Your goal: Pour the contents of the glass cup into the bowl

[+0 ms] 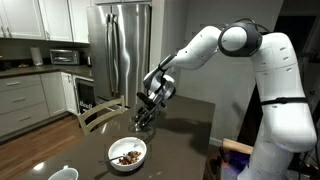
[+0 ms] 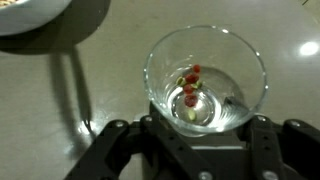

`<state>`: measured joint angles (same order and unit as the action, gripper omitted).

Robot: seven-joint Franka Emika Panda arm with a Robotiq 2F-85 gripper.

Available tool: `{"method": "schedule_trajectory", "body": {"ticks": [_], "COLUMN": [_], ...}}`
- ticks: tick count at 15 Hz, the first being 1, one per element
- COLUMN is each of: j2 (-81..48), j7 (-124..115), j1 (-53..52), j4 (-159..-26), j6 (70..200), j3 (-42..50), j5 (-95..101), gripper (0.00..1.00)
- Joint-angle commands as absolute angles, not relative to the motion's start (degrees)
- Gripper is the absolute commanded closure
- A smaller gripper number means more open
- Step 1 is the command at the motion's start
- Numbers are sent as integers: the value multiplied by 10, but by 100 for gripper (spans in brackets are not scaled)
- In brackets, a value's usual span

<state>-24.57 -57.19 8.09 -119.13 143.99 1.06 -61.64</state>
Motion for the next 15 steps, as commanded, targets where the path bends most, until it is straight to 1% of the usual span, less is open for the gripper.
{"method": "schedule_trajectory", "body": {"ticks": [1, 10, 15], "j2": [-256, -282, -283], "j7": [-522, -497, -500], "j1": [93, 86, 81], "j4": [-1177, -1169, -1167], "j6": [1394, 1331, 1327], "j3": [20, 44, 49], "j5": [-679, -725, -722], "gripper": [58, 58, 58]}}
